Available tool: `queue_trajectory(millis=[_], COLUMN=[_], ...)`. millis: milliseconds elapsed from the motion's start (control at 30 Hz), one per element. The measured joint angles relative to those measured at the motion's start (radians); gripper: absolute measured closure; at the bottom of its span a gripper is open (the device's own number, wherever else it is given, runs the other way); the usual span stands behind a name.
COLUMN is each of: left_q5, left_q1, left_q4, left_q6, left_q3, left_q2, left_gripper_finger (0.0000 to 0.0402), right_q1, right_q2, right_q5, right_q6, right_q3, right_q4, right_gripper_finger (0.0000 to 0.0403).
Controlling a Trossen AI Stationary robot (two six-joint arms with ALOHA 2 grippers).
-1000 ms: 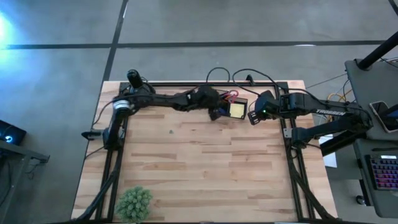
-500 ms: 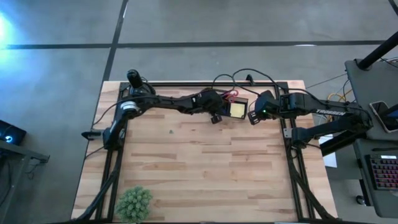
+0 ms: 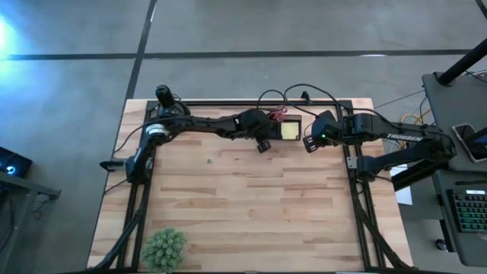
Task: Pick and place office supplies into organizer
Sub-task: Put the blue binder clip into the desk organizer
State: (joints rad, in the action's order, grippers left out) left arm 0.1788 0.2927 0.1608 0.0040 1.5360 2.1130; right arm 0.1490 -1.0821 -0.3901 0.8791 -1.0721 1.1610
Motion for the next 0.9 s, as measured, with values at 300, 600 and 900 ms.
queue_trajectory(millis=[300,600,900], left_q5=[-0.052,-0.045,-0.083], left_q1=[-0.025,-0.05,-0.072], left_q4=[0.003,0.444,0.626], left_q6=[0.002,0.036,0.279], left_q3=[-0.005,-0.051,-0.496], left_q2=[-0.107,-0.265,-0.568], left_gripper_finger=[0.0279,0.0279,0.0279], right_q1=[0.0,0.0,0.0], right_q2=[0.0,0.0,0.0], right_q5=[0.0,0.0,0.0], right_q6=[0.0,0.0,0.0], right_q3=[0.0,0.0,0.0], right_q4=[0.0,0.0,0.0], right_gripper_finger=[0.028,0.028,0.028])
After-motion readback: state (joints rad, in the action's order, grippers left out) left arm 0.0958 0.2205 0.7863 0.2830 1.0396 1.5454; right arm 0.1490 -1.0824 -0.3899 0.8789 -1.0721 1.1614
